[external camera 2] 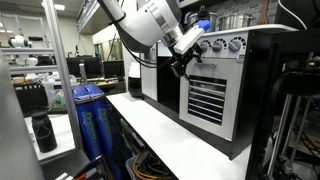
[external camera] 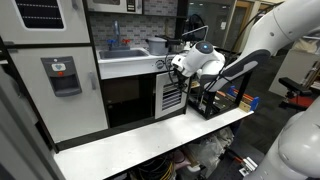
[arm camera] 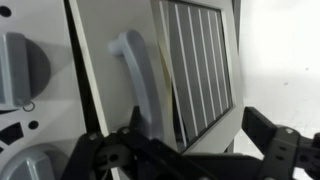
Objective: Open the cabinet beneath the stove
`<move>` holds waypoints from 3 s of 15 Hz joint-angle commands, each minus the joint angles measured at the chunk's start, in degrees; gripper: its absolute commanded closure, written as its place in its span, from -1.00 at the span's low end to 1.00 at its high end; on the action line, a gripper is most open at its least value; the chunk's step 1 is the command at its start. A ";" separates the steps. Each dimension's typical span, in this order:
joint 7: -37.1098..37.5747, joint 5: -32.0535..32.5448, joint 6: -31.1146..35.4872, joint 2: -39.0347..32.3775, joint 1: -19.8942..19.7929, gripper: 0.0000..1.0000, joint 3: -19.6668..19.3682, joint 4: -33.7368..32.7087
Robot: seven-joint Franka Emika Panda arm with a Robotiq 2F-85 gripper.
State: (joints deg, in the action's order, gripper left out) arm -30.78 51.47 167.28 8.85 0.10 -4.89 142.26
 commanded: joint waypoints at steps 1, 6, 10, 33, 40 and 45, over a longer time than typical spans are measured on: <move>-3.90 -4.95 -3.77 3.80 2.50 -1.00 0.44 3.45; -7.33 -9.33 -8.79 6.96 3.31 -1.00 1.17 4.39; -10.04 -12.11 -11.82 8.90 3.85 -1.00 1.34 5.03; -17.03 -14.08 -27.58 24.98 0.15 -1.00 -0.45 13.32; -20.00 -12.90 -29.87 29.40 -2.60 -1.00 -1.54 15.19; -22.89 -11.98 -30.94 31.95 -4.55 -1.00 -1.75 15.00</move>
State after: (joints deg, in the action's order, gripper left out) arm -52.85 37.71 141.98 33.79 -1.42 -6.96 156.80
